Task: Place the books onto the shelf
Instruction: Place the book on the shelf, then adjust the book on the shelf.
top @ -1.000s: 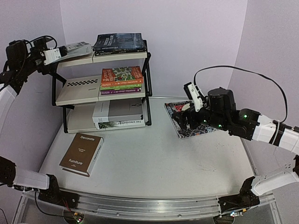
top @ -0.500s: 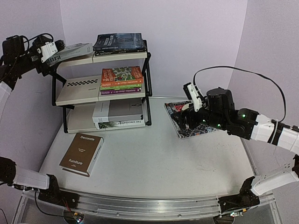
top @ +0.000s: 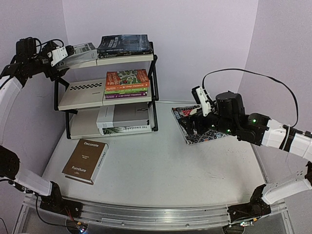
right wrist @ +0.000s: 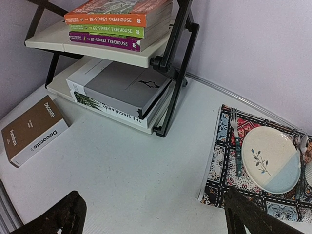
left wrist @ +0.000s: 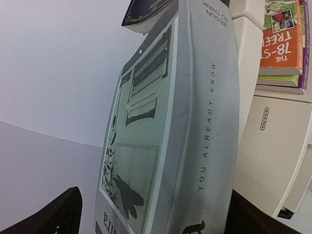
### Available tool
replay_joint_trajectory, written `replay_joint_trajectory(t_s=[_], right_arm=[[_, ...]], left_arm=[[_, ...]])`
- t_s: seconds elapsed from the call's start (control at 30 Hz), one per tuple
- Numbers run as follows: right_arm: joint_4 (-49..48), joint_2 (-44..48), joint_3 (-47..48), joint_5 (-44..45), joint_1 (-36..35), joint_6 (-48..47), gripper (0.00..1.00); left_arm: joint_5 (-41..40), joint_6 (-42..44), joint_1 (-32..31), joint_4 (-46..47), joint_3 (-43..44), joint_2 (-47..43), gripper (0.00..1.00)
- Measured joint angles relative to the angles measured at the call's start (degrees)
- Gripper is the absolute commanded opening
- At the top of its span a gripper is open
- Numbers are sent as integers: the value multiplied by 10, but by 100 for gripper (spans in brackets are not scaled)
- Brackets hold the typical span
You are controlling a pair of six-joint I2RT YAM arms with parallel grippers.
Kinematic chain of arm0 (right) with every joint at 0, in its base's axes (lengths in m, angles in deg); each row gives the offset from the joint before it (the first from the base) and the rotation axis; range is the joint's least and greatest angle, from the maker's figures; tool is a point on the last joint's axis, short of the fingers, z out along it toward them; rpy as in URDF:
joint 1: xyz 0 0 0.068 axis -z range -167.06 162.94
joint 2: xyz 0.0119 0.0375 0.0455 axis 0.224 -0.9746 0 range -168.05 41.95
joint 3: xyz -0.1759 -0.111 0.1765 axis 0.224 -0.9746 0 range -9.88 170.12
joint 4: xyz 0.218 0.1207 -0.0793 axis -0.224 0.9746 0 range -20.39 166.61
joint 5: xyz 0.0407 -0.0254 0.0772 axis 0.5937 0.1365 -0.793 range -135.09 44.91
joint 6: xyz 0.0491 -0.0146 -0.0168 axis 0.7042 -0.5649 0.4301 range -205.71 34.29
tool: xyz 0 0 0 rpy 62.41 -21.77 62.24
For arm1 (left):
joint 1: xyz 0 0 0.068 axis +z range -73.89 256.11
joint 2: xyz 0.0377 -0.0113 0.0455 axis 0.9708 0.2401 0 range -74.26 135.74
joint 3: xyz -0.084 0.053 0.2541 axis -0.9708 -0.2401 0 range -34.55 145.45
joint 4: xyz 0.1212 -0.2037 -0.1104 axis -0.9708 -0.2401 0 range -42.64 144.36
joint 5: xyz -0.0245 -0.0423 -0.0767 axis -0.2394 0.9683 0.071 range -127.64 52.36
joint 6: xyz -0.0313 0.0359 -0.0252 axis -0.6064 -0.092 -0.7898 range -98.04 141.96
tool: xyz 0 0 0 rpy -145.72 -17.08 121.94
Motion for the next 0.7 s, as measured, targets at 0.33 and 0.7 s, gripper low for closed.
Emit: replay_joint_trajectory(t_s=[0.33, 0.7], right_arm=[[0, 0, 0, -2, 3, 2, 98], [0, -5, 0, -8, 7, 6, 98]], left_arm=[[32, -51, 0, 0, 14, 6, 100], [111, -118, 0, 1, 13, -52, 99]])
